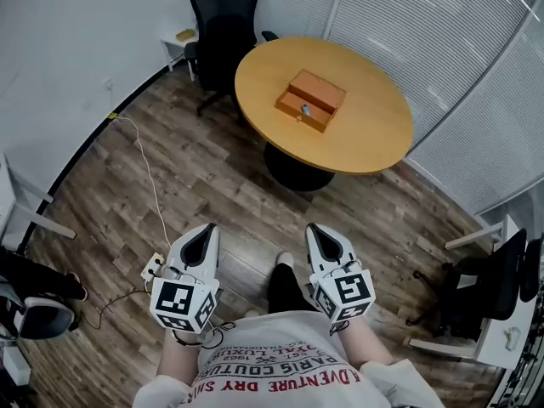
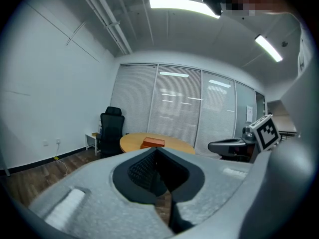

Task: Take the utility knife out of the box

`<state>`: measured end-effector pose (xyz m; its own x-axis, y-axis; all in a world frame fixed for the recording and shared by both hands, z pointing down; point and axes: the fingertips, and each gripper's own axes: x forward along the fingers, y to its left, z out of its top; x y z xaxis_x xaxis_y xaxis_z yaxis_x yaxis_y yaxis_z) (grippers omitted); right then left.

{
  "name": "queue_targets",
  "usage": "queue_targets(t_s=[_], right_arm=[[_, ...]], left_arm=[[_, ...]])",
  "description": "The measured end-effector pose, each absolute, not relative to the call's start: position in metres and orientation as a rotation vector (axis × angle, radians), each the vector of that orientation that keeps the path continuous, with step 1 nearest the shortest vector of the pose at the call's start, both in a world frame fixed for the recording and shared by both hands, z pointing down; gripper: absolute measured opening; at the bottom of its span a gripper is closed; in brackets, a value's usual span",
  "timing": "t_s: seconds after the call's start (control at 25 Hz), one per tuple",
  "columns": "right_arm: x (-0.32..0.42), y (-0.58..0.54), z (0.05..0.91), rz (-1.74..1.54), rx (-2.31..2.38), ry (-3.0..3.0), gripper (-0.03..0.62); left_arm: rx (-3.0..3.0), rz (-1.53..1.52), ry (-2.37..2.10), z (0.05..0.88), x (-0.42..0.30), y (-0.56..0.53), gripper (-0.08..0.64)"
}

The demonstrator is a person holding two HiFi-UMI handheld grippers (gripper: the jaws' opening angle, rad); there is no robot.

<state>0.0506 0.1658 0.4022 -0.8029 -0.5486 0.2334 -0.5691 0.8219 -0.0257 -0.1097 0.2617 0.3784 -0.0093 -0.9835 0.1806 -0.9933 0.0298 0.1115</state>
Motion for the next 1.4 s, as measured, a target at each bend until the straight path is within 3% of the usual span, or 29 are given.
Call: queue_targets(t_s=[0.4, 0.72, 1.04, 1.4], right_arm=[[0.011, 0.005, 0.379, 0.118, 0.792, -2.861, 0.009], [0.018, -0.127, 0.378, 0.153, 0.838, -2.889, 0.008], [0.021, -0.207, 0.403, 0.217, 0.92, -2.82, 0.008], [-0.015, -0.285, 0.417, 0.31, 1.179, -2.704, 0.008]], left_arm=[[1.959, 0.067, -2.189, 0.36, -0.153, 0.124, -0.006], [2.026, 0.168, -2.172, 0.36, -0.142, -0.016, -0.006], [2.132, 0.208, -2.041, 0.378, -0.135, -0.108, -0.006], [2.302, 0.235, -1.816, 0.38, -0.19, -0.227, -0.006]])
